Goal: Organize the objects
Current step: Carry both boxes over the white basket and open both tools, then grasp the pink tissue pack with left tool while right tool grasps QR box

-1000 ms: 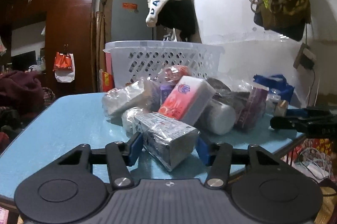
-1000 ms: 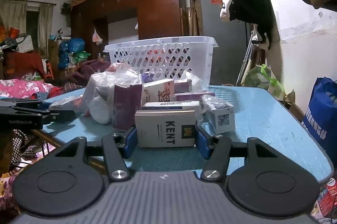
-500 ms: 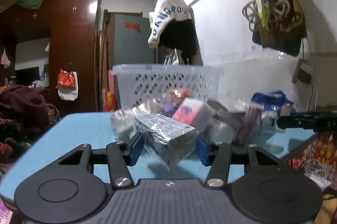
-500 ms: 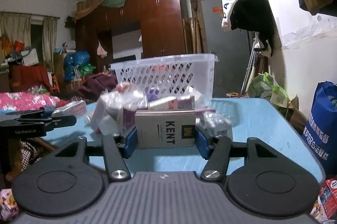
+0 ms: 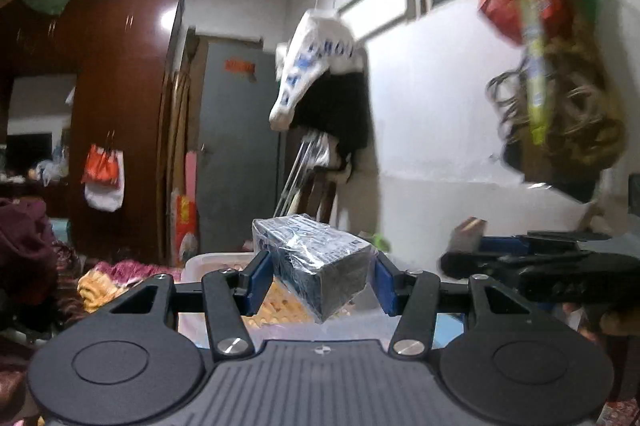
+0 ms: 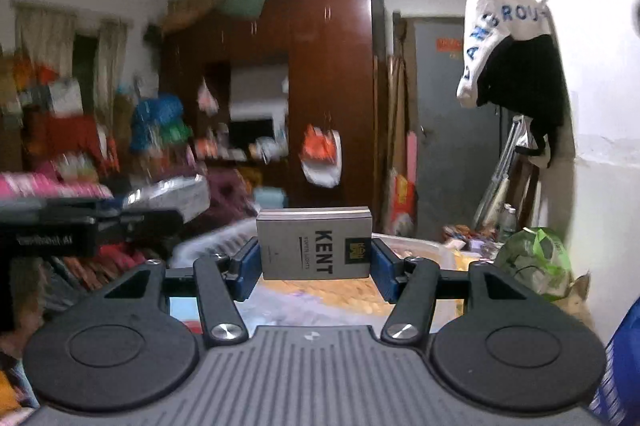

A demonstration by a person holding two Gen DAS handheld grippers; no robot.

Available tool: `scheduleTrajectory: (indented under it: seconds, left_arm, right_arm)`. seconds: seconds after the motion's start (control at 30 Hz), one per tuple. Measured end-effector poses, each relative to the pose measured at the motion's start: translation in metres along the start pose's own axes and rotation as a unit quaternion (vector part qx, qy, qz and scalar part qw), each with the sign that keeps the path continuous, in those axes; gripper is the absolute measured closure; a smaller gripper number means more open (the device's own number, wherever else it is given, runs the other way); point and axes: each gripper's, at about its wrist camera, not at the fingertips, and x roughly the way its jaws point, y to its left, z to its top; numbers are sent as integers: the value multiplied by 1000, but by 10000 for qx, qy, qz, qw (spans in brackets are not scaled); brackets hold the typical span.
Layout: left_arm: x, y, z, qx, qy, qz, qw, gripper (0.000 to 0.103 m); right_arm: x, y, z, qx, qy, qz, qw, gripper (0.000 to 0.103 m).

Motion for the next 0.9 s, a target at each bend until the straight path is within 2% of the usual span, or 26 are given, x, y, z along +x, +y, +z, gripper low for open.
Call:
scheduleTrajectory:
  seconds: [0.07, 0.13, 0.2, 0.23, 0.27, 0.3, 0.4, 0.5, 0.53, 0.57, 0.77, 0.8, 0.9]
  left_arm:
    - [29, 4, 5, -58, 278, 83, 9996, 47]
    - [53, 9, 3, -110, 528, 110, 9985, 47]
    - [70, 14, -2, -173, 649, 228, 9975, 45]
    - [75, 16, -4, -184, 687, 321, 9969, 39]
    - [81, 18, -6, -245, 758, 428, 9959, 24]
    - [82, 21, -8, -327, 782, 491, 9952, 21]
    - [68, 23, -12, -438, 676, 377, 9960, 21]
    - [35, 14, -24, -356, 570, 329, 9972, 20]
    - [17, 11, -33, -304, 475, 210, 9982, 18]
    - [3, 9, -40, -254, 429, 109, 9987, 15]
    - [-87, -12, -103, 44, 16, -290, 9996, 12]
    - [-95, -14, -110, 35, 6, -352, 9994, 12]
    - [-102, -19, -127, 66, 56, -377, 9993, 12]
  right_arm:
    - [27, -3, -1, -70, 288, -153, 9994, 43]
    - [43, -7, -7, -108, 490, -87, 9987, 43]
    - [50, -10, -10, -41, 491, -140, 9987, 42]
    - [50, -13, -11, 10, 439, -174, 9989, 33]
    - [48, -14, -11, 72, 439, -165, 9989, 23]
    - [43, -15, -11, 145, 395, -185, 9989, 10]
    - [14, -13, -16, 163, 131, -131, 9997, 0]
    - [-15, -20, -28, 558, 150, -126, 9982, 0]
    - [-26, -23, -38, 654, 196, -109, 9976, 0]
    - [-43, -24, -54, 679, 230, -98, 9974, 0]
    - [-105, -33, -141, 720, 283, -243, 9967, 0]
    - [-109, -33, -149, 742, 313, -277, 9964, 3]
    - [-107, -31, -159, 569, 476, -422, 9963, 28]
